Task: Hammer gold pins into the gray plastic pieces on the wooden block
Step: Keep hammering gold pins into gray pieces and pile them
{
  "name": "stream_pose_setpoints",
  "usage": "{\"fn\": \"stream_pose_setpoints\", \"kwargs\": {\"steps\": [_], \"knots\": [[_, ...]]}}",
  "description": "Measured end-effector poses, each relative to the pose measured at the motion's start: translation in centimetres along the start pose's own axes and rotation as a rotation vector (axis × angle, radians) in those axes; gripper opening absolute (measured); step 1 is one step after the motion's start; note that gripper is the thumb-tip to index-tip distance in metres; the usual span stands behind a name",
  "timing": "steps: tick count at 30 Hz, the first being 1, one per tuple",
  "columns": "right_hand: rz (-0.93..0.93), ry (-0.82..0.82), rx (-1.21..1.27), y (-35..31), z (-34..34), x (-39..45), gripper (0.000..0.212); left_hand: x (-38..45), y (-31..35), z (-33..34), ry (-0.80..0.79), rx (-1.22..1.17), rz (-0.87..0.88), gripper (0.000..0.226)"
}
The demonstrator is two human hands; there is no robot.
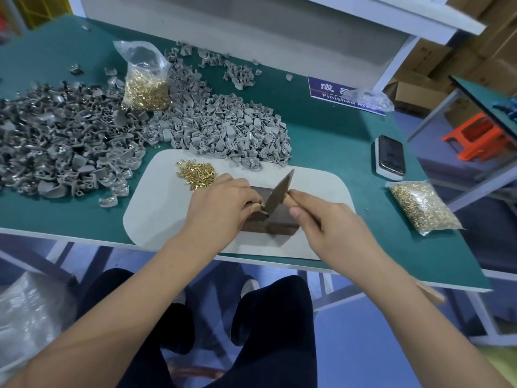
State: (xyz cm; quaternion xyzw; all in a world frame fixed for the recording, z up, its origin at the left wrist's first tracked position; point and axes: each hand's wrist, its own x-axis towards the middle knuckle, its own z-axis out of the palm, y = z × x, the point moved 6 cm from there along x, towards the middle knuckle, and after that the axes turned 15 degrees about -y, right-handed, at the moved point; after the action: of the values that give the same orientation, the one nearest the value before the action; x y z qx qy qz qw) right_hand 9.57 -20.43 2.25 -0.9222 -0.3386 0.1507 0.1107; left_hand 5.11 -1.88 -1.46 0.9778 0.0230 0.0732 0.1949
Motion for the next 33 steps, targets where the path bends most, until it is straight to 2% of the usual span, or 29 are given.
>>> {"fn": "stream_pose_setpoints", "kwargs": {"steps": [1, 5, 7, 9, 10, 12, 14, 15, 17, 19, 21, 23, 25, 27, 28, 31, 33], "knots": [[0.019, 0.007, -0.005, 0.4, -0.5, 0.0, 0.038, 0.0, 0.0, 0.0, -0.004, 0.002, -0.003, 0.017], [-0.044, 0.262, 0.121, 0.2, -2.2, -0.4, 0.037, 0.1, 0.0, 0.0, -0.01, -0.022, -0.016, 0.014], [-0.048, 0.175, 0.125, -0.3, -0.8, -0.3, 0.036, 0.0, 0.0, 0.0, -0.017, -0.018, -0.014, 0.015], [0.019, 0.002, 0.014, 0.6, 0.2, -0.4, 0.036, 0.0, 0.1, 0.0, -0.018, -0.003, -0.004, 0.016], [0.054, -0.018, -0.049, 1.3, -0.2, -0.4, 0.036, 0.0, 0.1, 0.0, -0.015, 0.004, 0.0, 0.016], [0.086, 0.093, -0.093, 2.1, -1.7, -0.3, 0.037, 0.0, 0.2, -0.1, -0.012, 0.006, 0.005, 0.014], [0.015, 0.227, 0.042, 1.4, -1.8, -0.3, 0.037, -0.1, 0.2, -0.1, -0.009, -0.004, 0.012, 0.013], [-0.021, 0.242, 0.1, 0.7, -1.4, -0.3, 0.037, -0.1, 0.2, -0.1, -0.007, -0.005, 0.012, 0.013], [-0.033, 0.136, 0.11, 0.3, 0.1, -0.3, 0.037, 0.0, 0.2, -0.3, -0.004, -0.004, 0.013, 0.013], [0.018, 0.043, 0.009, 1.2, -0.2, -0.5, 0.036, 0.1, 0.3, -0.4, 0.003, 0.001, 0.018, 0.013], [0.052, 0.162, 0.021, 2.2, -1.6, -0.4, 0.036, 0.2, 0.3, -0.5, 0.004, 0.012, 0.017, 0.014], [-0.008, 0.26, 0.174, 1.6, -1.6, -0.3, 0.034, 0.2, 0.2, -0.4, -0.011, 0.012, 0.016, 0.016], [-0.017, 0.163, 0.17, 0.7, -0.5, 0.1, 0.036, 0.3, 0.2, -0.3, -0.026, 0.014, 0.008, 0.017], [0.039, 0.03, 0.039, 1.5, 0.2, 0.0, 0.037, 0.3, 0.2, -0.2, -0.034, 0.018, 0.005, 0.018], [0.074, 0.033, -0.004, 2.3, 0.0, -0.2, 0.037, 0.3, 0.2, -0.2, -0.039, 0.018, 0.004, 0.017], [0.214, 0.184, 0.027, 4.7, 0.0, -0.6, 0.033, 0.2, -0.1, -0.2, -0.039, 0.005, -0.008, 0.014], [0.329, 0.239, 0.033, 6.2, 1.2, 0.0, 0.039, 0.1, -0.1, -0.1, -0.036, -0.008, -0.012, 0.012]]}}
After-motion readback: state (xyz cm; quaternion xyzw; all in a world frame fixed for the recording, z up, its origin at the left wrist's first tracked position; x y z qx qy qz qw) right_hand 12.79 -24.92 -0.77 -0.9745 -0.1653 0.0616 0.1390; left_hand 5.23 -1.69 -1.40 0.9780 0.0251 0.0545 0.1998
